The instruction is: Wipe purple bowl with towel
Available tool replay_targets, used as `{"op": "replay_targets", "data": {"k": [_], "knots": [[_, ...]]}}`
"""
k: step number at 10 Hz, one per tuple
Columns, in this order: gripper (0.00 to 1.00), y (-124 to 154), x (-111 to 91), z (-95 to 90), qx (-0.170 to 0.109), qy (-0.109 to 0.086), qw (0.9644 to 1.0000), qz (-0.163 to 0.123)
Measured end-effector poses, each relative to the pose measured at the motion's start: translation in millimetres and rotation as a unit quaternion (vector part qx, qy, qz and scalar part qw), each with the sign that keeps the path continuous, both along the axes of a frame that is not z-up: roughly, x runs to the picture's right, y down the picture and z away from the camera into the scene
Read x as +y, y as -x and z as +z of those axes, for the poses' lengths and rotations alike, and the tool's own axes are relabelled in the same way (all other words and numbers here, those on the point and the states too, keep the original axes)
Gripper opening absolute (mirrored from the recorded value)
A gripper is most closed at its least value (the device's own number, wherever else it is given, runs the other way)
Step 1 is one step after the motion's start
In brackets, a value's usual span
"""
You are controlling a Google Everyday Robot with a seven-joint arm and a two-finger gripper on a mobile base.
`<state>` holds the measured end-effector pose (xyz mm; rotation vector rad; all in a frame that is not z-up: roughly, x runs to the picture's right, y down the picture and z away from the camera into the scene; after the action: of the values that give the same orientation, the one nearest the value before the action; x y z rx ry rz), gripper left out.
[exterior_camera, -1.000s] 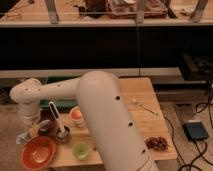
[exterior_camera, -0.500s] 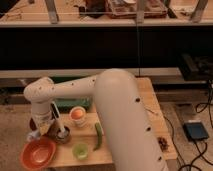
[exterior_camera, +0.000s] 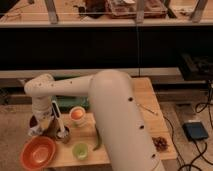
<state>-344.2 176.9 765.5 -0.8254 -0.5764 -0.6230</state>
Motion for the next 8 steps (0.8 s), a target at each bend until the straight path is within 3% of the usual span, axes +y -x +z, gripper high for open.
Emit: {"op": "replay_targets", "data": {"k": [3,8], "knots": [[0.0,33.6,-22.3,20.3,-0.011,-0.006,0.9997,-0.021],[0.0,47.5,-19.2,20.5,-0.023,-0.011,0.999,-0.036]]}}
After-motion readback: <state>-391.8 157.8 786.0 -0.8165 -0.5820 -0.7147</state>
